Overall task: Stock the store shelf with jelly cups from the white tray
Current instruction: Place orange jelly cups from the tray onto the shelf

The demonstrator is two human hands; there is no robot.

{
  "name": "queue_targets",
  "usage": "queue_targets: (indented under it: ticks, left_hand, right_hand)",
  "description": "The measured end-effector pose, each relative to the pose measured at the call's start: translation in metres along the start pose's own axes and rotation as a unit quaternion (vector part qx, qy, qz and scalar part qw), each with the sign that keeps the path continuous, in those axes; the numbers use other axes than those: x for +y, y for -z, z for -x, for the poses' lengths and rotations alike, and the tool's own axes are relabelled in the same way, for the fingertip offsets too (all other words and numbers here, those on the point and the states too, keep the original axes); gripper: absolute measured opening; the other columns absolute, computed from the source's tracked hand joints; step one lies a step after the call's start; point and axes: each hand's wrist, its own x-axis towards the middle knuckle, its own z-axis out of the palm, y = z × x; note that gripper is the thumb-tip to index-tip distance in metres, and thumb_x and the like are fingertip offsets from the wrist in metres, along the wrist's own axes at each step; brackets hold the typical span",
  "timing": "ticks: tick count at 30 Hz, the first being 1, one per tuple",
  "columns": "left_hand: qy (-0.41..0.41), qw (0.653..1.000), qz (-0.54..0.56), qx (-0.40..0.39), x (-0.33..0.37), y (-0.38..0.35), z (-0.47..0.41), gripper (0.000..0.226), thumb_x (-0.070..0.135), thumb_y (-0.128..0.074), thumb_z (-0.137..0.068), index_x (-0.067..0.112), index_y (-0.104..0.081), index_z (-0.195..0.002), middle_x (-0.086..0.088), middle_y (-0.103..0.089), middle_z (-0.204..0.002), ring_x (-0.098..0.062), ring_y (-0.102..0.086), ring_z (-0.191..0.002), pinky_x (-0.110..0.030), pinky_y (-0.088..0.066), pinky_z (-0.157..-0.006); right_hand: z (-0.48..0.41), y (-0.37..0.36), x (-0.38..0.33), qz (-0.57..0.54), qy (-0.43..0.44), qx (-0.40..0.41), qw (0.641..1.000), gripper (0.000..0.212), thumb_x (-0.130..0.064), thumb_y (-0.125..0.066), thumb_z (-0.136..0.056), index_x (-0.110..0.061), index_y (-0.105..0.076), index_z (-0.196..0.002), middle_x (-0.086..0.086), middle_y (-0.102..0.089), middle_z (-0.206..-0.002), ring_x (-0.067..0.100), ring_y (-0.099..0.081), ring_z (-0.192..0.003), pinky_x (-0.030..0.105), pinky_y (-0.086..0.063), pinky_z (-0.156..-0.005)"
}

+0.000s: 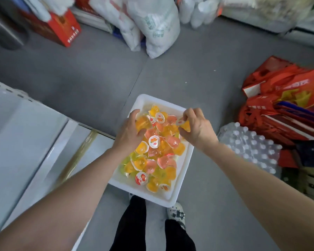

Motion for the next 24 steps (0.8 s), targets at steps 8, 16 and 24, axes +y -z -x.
queue_targets:
  ticks: [8, 16, 24]
  left_hand:
    - [0.048, 0.984, 0.086, 0.149, 0.056, 0.072, 0.113, 0.036, 0.031, -0.061, -0.092, 0.033, -0.042, -0.123, 0.0, -0.057, -0.111, -0.022, -0.058, -0.098, -0.033, -0.045, -0.081]
    - [0.072, 0.952, 0.088, 0.284, 0.089, 0.155, 0.234, 0.041, 0.041, -0.07, -0.078, 0.033, -0.037, -0.099, 0.004, -0.065, -0.103, -0.022, -0.063, -0.084, -0.039, -0.053, -0.077]
    - [0.022, 0.924, 0.064, 0.376, 0.11, 0.235, 0.321, 0.044, 0.047, -0.076, -0.074, 0.031, -0.042, -0.097, 0.011, -0.067, -0.097, -0.011, -0.061, -0.076, -0.037, -0.053, -0.075]
  right_hand:
    - [0.004, 0.096, -0.067, 0.027, 0.22, 0.087, 0.971, 0.035, -0.026, -0.073, -0.074, -0.011, -0.053, -0.099, 0.01, -0.054, -0.095, 0.032, -0.052, -0.079, 0.04, -0.045, -0.072]
    - [0.025, 0.15, -0.176, -0.08, 0.311, 0.14, 0.937, 0.039, -0.029, -0.076, -0.077, -0.008, -0.057, -0.104, 0.012, -0.058, -0.097, 0.03, -0.054, -0.086, 0.039, -0.046, -0.075]
    - [0.046, 0.194, -0.291, -0.169, 0.386, 0.114, 0.9, 0.031, -0.033, -0.072, -0.08, -0.017, -0.054, -0.101, 0.005, -0.057, -0.098, 0.026, -0.056, -0.089, 0.045, -0.049, -0.073]
